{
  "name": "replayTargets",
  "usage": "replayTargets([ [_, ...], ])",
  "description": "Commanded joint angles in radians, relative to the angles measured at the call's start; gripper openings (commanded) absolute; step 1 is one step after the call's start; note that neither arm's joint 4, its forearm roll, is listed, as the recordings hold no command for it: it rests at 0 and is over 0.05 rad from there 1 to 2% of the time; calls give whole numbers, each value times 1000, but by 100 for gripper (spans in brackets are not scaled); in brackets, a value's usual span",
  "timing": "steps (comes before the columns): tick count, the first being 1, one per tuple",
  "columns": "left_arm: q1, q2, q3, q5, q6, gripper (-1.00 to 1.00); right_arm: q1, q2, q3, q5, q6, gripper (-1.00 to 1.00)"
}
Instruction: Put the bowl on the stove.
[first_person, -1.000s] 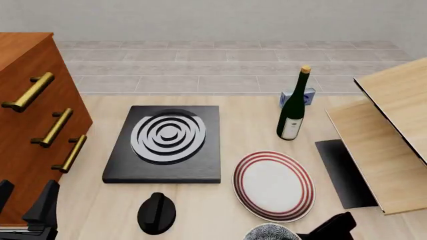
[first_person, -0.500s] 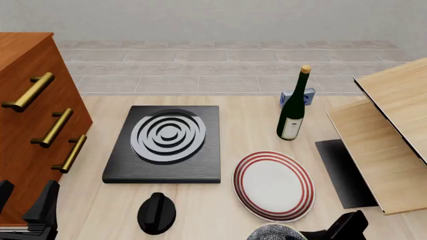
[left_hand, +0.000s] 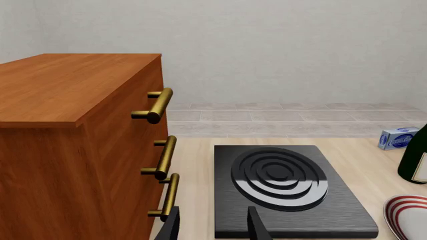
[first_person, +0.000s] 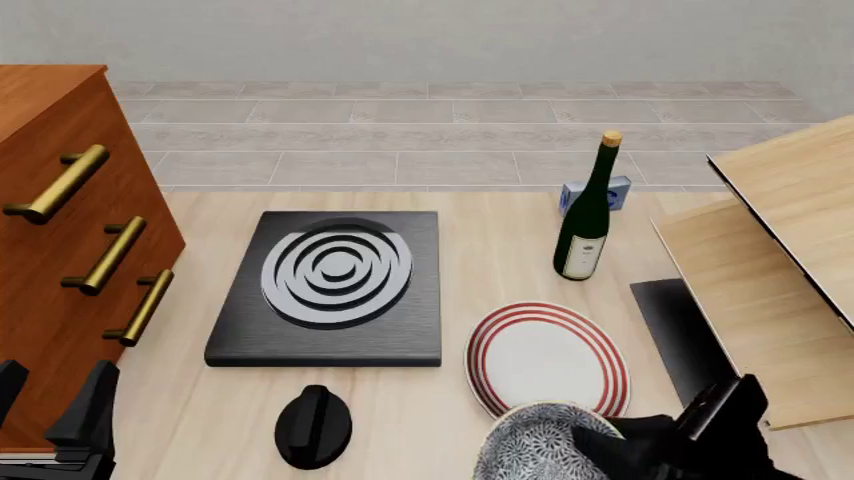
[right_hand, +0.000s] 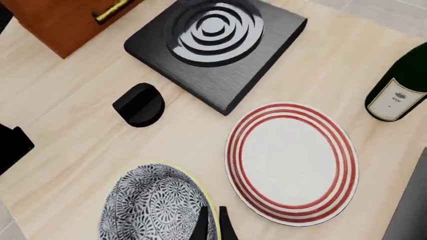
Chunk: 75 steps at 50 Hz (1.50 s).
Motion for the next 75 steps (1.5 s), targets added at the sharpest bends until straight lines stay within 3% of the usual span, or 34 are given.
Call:
replayTargets([
  [1,0,0,0,0,0,100,-10,45,-118,6,-44,-100],
  [17,0,0,0,0,0,100,-18,240,-302,-68,-61,-100],
  [31,0,0,0,0,0,100,-1,442,-454,-128,34,-100],
  [34,0,0,0,0,0,100,3,468,-485,-133,75,-100],
  [50,0,0,0,0,0,100,-25,637,-658,-123,112,-100],
  [52,0,0,0,0,0,100,-28,678,-693,-132,148,-100],
  [75,0,0,0,0,0,100,-32,960,-966,-94,233,-100],
])
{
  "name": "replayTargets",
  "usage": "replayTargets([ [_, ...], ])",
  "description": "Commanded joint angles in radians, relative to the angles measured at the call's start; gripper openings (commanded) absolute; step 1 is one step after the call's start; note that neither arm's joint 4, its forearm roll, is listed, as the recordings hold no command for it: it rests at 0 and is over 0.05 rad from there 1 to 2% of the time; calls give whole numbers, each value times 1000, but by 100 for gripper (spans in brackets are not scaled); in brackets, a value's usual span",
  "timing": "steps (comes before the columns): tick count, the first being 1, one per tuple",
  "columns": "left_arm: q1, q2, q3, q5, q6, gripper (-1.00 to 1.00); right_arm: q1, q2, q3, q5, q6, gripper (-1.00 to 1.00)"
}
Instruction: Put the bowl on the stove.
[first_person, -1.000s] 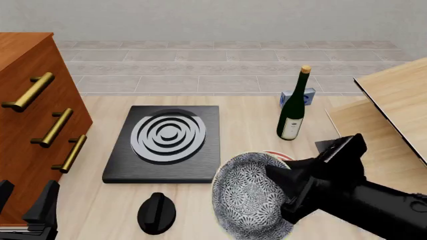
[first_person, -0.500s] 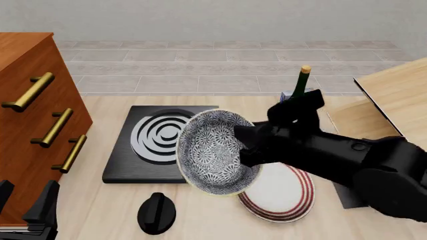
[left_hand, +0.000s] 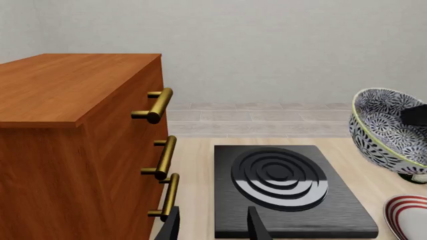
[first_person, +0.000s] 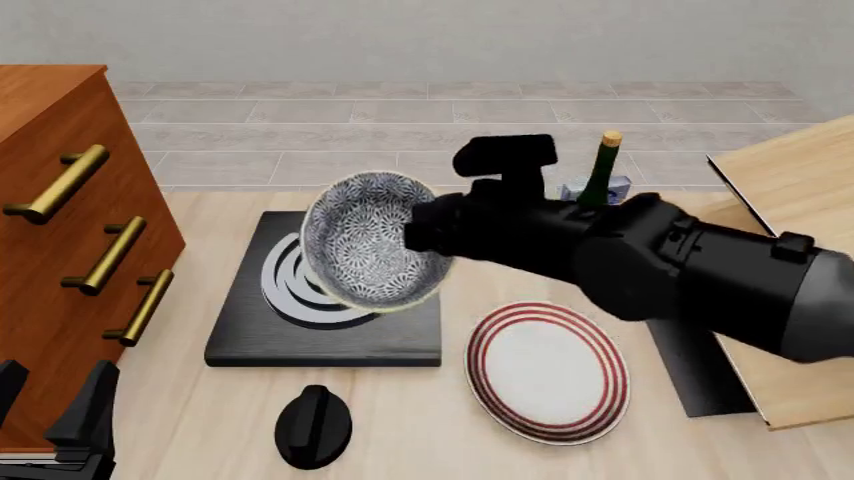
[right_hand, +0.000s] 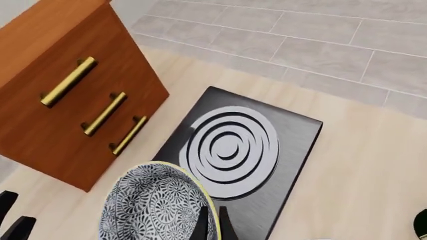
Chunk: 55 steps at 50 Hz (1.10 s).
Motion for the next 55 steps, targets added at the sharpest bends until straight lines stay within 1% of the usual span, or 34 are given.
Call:
replayTargets([
  [1,0,0,0,0,0,100,1,134,-145,27,43,-100],
  [3,0,0,0,0,0,100,1,148,-164,38,35,-100],
  [10,0,0,0,0,0,100,-20,244,-262,56,56,-100],
  [18,0,0,0,0,0,100,-45,351,-354,68,58,-100],
  [24,0,0,0,0,0,100,-51,405,-399,70,63,-100],
  [26,0,0,0,0,0,100,-59,434,-430,76,62,-100],
  [32,0,0,0,0,0,100,-67,486,-486,77,75,-100],
  [45,0,0,0,0,0,100,-69,588,-539,47,103,-100],
  [55,0,0,0,0,0,100,-70,627,-549,28,113,-100],
])
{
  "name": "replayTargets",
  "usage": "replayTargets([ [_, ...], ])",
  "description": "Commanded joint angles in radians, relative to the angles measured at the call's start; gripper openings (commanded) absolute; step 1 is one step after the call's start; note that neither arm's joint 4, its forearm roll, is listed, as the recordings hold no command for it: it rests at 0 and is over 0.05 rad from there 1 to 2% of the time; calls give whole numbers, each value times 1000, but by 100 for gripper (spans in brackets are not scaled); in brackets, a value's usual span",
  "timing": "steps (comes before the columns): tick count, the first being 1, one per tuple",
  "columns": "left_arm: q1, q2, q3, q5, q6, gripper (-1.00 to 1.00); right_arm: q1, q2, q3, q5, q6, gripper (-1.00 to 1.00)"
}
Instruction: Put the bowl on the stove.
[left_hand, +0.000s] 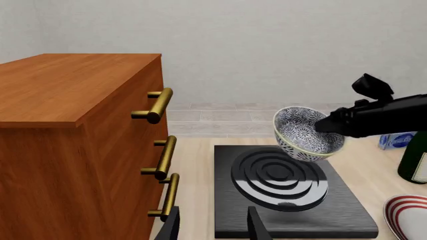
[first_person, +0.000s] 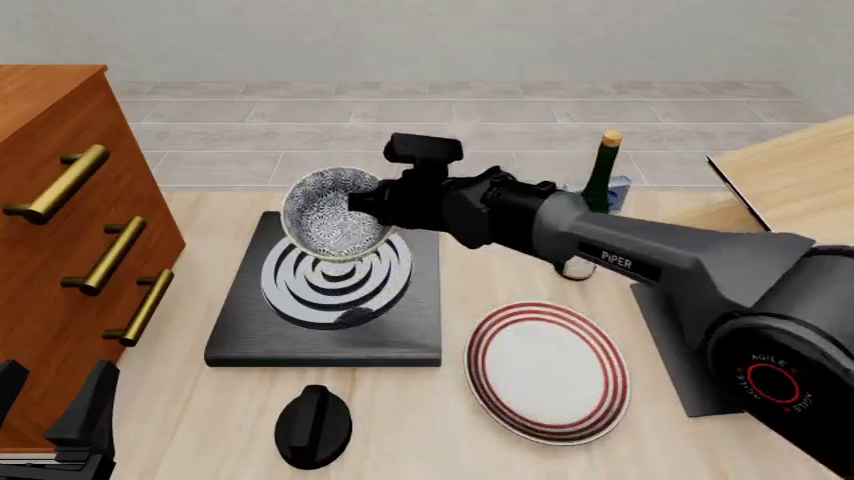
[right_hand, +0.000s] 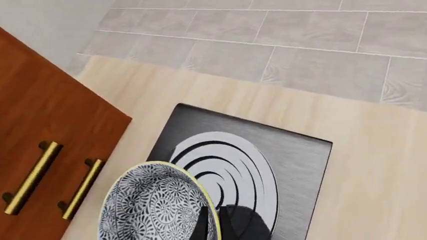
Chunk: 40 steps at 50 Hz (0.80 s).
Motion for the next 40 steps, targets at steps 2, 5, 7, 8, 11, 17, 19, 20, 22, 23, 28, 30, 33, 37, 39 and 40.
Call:
replayTargets([
  [2,0,0,0,0,0,100,-4,62,-35,-22,18,-100],
  [5,0,0,0,0,0,100,-1,70,-39,-25,19,-100],
  [7,0,0,0,0,0,100,-4,78,-46,-25,21,-100],
  [8,0,0,0,0,0,100,-4,81,-49,-25,21,-100],
  [11,0,0,0,0,0,100,-10,95,-63,-21,20,-100],
  [17,0,0,0,0,0,100,-14,121,-76,-20,18,-100],
  [19,0,0,0,0,0,100,-10,127,-69,-29,20,-100],
  [20,0,0,0,0,0,100,-9,130,-68,-31,21,-100],
  [22,0,0,0,0,0,100,-9,134,-68,-34,23,-100],
  [23,0,0,0,0,0,100,-9,135,-68,-35,25,-100],
  [28,0,0,0,0,0,100,-7,138,-74,-37,32,-100],
  [30,0,0,0,0,0,100,-8,144,-80,-36,34,-100],
  [33,0,0,0,0,0,100,-6,156,-90,-38,39,-100],
  [37,0,0,0,0,0,100,-4,179,-111,-40,46,-100],
  [39,0,0,0,0,0,100,0,190,-119,-42,50,-100],
  [40,0,0,0,0,0,100,2,201,-129,-42,50,-100],
])
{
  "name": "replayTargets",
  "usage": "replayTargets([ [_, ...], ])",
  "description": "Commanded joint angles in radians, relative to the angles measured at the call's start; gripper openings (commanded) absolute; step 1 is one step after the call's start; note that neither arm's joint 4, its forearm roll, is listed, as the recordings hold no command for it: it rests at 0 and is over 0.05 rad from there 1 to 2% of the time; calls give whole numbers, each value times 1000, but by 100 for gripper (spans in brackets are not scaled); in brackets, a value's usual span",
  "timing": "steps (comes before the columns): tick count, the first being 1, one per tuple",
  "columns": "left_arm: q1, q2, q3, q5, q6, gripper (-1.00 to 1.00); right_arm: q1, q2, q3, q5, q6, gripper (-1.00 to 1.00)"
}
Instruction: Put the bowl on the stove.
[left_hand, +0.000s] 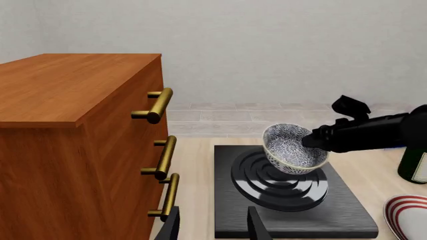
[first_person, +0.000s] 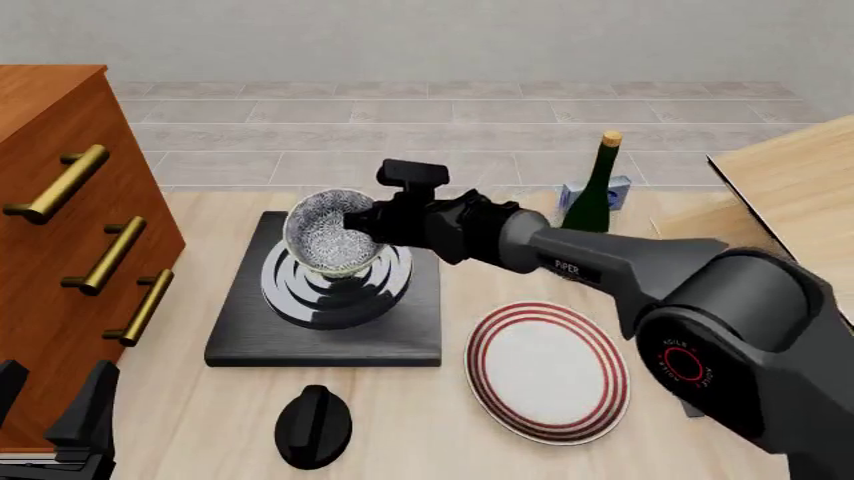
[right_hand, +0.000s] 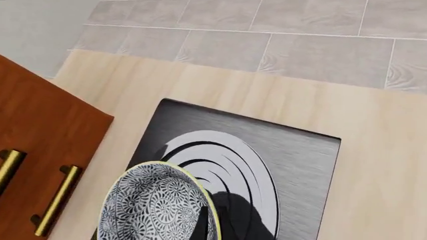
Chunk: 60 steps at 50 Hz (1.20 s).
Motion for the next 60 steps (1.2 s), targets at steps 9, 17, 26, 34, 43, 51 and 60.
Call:
replayTargets([
  [9,0,0,0,0,0,100,17,75,-63,-16,29,-100],
  [17,0,0,0,0,0,100,17,90,-68,-24,35,-100],
  [26,0,0,0,0,0,100,22,107,-68,-35,40,-100],
  [34,0,0,0,0,0,100,21,121,-73,-39,42,-100],
  [43,0,0,0,0,0,100,20,137,-82,-35,39,-100],
  [51,0,0,0,0,0,100,15,148,-89,-32,35,-100],
  [60,0,0,0,0,0,100,18,131,-73,-43,41,100],
])
